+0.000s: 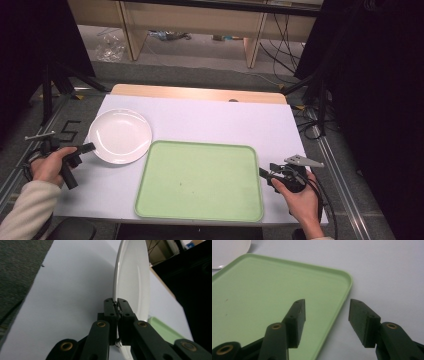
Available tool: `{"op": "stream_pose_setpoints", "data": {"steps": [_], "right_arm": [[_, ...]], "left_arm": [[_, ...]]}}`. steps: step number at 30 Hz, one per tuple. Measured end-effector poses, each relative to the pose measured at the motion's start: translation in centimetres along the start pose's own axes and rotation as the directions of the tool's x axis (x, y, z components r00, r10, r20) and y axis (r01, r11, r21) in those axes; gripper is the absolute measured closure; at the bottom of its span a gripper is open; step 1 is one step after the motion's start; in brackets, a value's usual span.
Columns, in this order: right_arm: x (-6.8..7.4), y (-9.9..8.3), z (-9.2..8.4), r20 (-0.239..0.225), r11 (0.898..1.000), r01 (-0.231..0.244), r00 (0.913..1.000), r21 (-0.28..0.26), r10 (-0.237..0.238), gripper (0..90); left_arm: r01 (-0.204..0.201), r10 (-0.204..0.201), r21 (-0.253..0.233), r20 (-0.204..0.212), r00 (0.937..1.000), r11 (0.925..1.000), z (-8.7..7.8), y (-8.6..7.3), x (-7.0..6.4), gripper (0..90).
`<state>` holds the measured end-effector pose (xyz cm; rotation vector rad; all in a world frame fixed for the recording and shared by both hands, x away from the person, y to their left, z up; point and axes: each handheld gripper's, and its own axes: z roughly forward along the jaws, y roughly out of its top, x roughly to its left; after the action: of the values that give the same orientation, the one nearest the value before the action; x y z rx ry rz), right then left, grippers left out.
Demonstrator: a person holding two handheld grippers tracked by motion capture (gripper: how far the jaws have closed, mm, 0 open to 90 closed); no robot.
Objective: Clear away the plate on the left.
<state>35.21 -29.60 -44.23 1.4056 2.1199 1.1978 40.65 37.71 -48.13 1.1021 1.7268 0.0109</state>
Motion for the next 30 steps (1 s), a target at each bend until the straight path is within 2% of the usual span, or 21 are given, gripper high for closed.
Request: {"op": "stream_pose_setpoints", "data": {"steps": [4,8,9,12,13,15,16,18,19,20,25,26,30], "right_arm": [[0.0,0.0,0.0,0.002,1.000,0.002,1.0000,-0.001,-0.002,48.9],[0.0,0.0,0.1,0.000,1.000,-0.004,1.0000,-0.014,0.004,49.4],[0.0,0.0,0.1,0.001,1.000,-0.004,1.0000,-0.014,0.004,49.5],[0.0,0.0,0.1,0.003,1.000,-0.002,1.0000,-0.015,0.003,49.7],[0.0,0.0,0.1,0.003,1.000,-0.004,1.0000,-0.015,0.004,49.8],[0.1,0.0,0.1,0.002,1.000,-0.014,0.9999,-0.009,0.014,50.0],[0.1,0.0,0.1,0.002,1.000,-0.013,0.9999,-0.010,0.013,50.1],[0.1,0.0,0.1,0.005,1.000,-0.008,1.0000,-0.011,0.008,50.3],[0.0,0.0,0.1,0.009,1.000,0.003,1.0000,-0.018,-0.002,50.3],[0.1,0.0,0.1,0.005,1.000,-0.010,0.9999,-0.010,0.010,50.4],[0.0,0.0,0.1,0.007,1.000,-0.008,0.9999,-0.012,0.008,50.8],[-0.1,0.0,0.1,0.014,1.000,0.005,0.9999,-0.017,-0.005,50.9],[-0.1,0.0,0.1,0.018,1.000,0.010,0.9998,-0.019,-0.009,51.2]], "left_arm": [[0.008,-0.008,-0.002,0.015,0.9999,1.0000,0.0,0.0,0.1,87.2],[0.037,-0.037,-0.009,0.038,0.9986,0.9993,0.0,0.0,0.4,87.1],[0.043,-0.042,-0.018,0.063,0.9971,0.9989,0.0,-0.1,0.5,87.1],[0.056,-0.055,-0.017,0.063,0.9965,0.9983,0.0,-0.1,0.6,87.0],[0.063,-0.063,-0.004,0.039,0.9972,0.9980,-0.1,0.0,0.6,87.0],[0.088,-0.088,0.001,0.051,0.9948,0.9961,-0.1,0.0,0.9,86.9],[0.100,-0.099,-0.012,0.082,0.9917,0.9949,0.0,-0.1,1.1,86.8],[0.108,-0.106,-0.012,0.081,0.9910,0.9941,0.0,-0.2,1.2,86.8],[0.110,-0.110,-0.001,0.053,0.9925,0.9939,-0.1,-0.1,1.1,86.8],[0.116,-0.116,-0.001,0.056,0.9917,0.9932,-0.1,-0.1,1.2,86.8],[0.139,-0.139,-0.003,0.063,0.9883,0.9902,-0.2,-0.1,1.4,86.7],[0.142,-0.141,-0.013,0.096,0.9854,0.9897,-0.2,-0.2,1.7,86.7],[0.159,-0.157,-0.013,0.097,0.9829,0.9872,-0.3,-0.2,1.9,86.6]]}}
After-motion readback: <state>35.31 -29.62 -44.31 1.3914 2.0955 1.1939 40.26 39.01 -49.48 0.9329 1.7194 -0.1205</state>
